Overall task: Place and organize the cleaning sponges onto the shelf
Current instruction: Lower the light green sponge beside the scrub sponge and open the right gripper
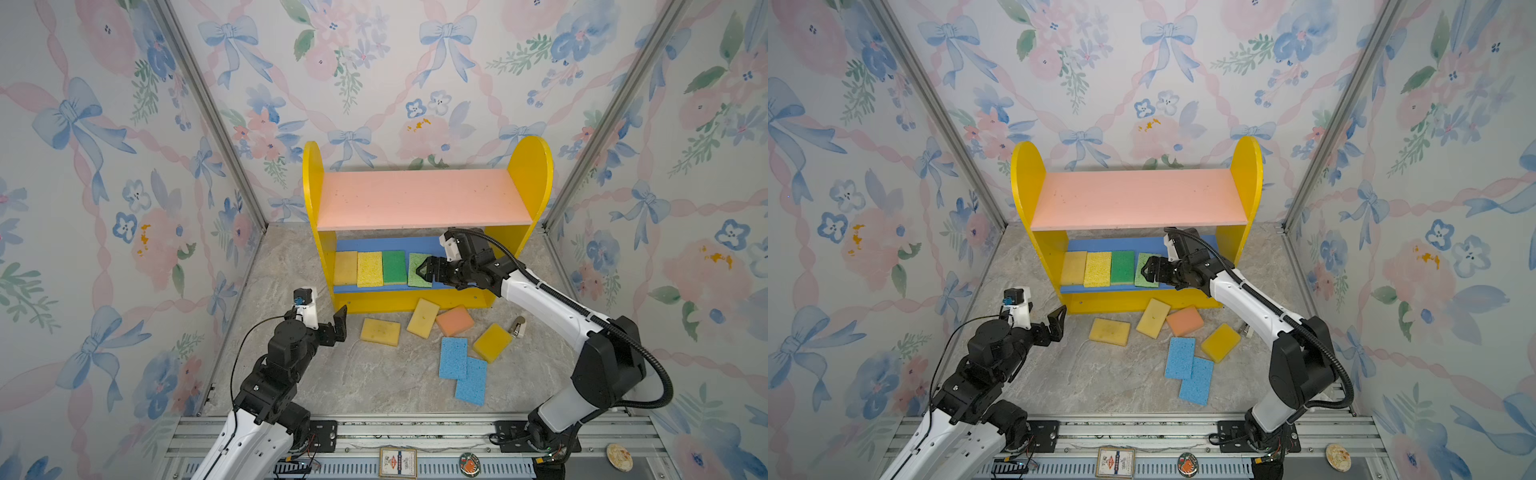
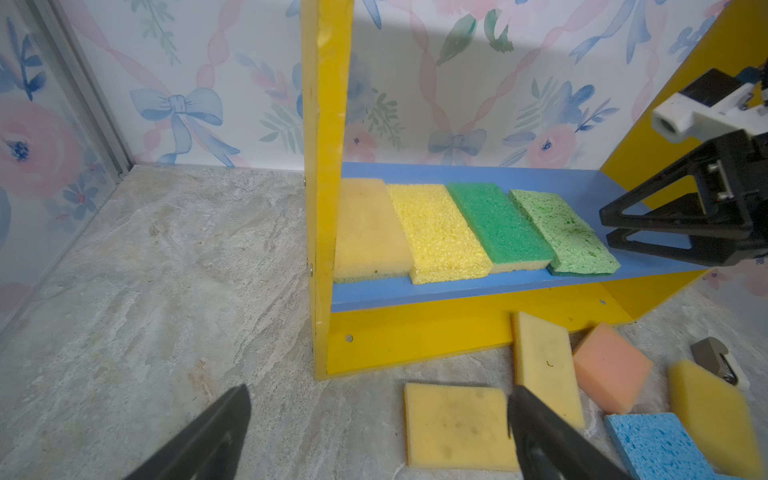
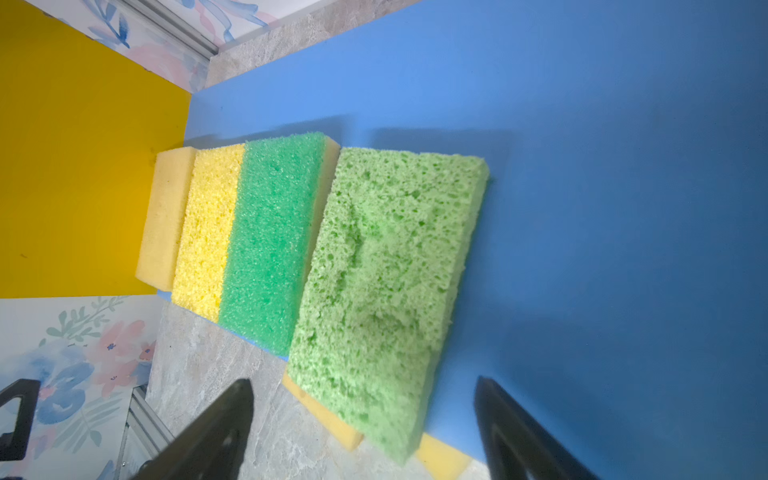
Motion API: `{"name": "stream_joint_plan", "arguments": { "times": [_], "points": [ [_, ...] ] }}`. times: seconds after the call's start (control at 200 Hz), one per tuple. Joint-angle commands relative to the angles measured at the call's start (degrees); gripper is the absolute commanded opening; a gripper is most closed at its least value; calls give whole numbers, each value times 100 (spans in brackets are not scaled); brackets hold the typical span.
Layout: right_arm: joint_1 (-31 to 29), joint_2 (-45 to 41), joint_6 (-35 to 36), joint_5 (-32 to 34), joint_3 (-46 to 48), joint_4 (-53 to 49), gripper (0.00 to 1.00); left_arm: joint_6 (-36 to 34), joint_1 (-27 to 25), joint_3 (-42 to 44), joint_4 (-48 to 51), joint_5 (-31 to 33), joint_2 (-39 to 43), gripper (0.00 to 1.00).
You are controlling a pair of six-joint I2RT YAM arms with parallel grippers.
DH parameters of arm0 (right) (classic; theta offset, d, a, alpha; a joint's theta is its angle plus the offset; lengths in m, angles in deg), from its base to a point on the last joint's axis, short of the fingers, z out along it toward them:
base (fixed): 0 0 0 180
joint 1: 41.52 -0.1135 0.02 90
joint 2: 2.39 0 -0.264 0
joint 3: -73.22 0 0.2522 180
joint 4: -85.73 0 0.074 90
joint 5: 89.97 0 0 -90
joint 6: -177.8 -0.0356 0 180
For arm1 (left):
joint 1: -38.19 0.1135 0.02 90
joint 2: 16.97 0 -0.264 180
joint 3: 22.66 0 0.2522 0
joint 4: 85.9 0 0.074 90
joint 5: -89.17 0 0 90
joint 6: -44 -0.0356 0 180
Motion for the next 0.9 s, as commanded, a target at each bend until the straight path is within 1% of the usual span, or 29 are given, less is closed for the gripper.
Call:
{"name": "stream_joint_plan", "arguments": {
  "times": [0.0,0.045,0.085,0.27,0.41,0.485,0.895],
  "points": [
    [48,116,-28,-54,-205,-7,89,-47,17,38,-122,-76,28,98],
    [47,116,-45,-96,-205,35,90,-45,25,35,-122,-83,32,98],
    [47,287,-72,-127,-207,71,91,-46,21,35,-129,-83,31,98],
    [32,385,-116,-220,-251,136,95,-47,22,34,-122,-98,-3,98],
    [32,472,-148,-291,-279,187,100,-47,19,37,-126,-121,-15,98],
    [19,502,-161,-325,-287,205,97,-51,17,35,-122,-114,-11,98],
    [24,660,-218,-367,-365,240,97,-55,23,35,-123,-124,-26,98]
  ]
}}
